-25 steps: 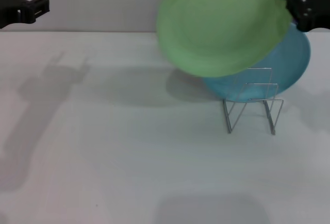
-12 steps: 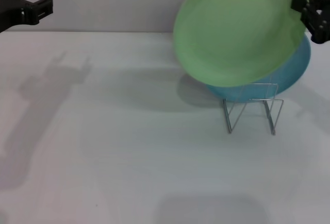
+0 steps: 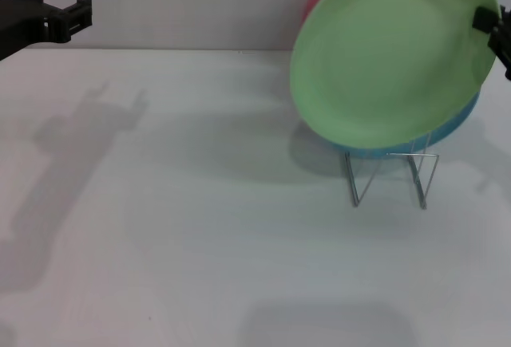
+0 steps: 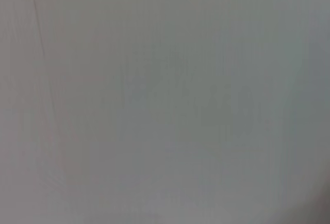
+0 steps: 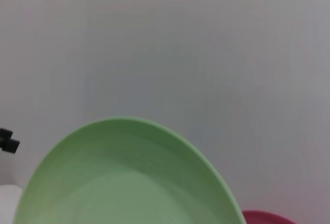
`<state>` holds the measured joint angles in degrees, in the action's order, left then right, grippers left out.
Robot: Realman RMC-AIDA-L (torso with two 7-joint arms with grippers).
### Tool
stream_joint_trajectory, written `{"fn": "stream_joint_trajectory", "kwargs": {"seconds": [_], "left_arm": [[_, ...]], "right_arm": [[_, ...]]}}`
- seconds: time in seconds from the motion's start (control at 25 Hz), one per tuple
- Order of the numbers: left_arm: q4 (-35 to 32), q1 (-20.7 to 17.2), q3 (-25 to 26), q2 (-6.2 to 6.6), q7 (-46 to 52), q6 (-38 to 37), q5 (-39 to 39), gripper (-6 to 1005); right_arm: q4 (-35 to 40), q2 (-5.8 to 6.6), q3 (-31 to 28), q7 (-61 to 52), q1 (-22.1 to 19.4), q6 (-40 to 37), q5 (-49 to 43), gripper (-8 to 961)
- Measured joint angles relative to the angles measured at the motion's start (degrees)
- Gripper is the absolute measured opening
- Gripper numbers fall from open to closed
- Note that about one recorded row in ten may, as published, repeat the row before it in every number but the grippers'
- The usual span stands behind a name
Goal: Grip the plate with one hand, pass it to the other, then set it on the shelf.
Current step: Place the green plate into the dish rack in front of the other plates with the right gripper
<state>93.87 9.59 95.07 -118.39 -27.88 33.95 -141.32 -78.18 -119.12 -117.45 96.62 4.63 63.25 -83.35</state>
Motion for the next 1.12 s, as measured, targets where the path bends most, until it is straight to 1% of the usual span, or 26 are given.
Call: {"fn": "stream_joint_trajectory", "kwargs": {"seconds": [0.68,1.12], "left_arm": [[-1.17,0.52,-1.66,0.09,-0.26,0.21,0.00,672],[-1.26,0.87,-2.53,0.09,-0.21,0.35,-0.01,672]], "right_arm": [[1.30,0.10,-0.98,6.94,0.35,1.45,0.31,37],[1.94,0.07,-2.76,10.40,0.56,2.90,0.37,40]]}}
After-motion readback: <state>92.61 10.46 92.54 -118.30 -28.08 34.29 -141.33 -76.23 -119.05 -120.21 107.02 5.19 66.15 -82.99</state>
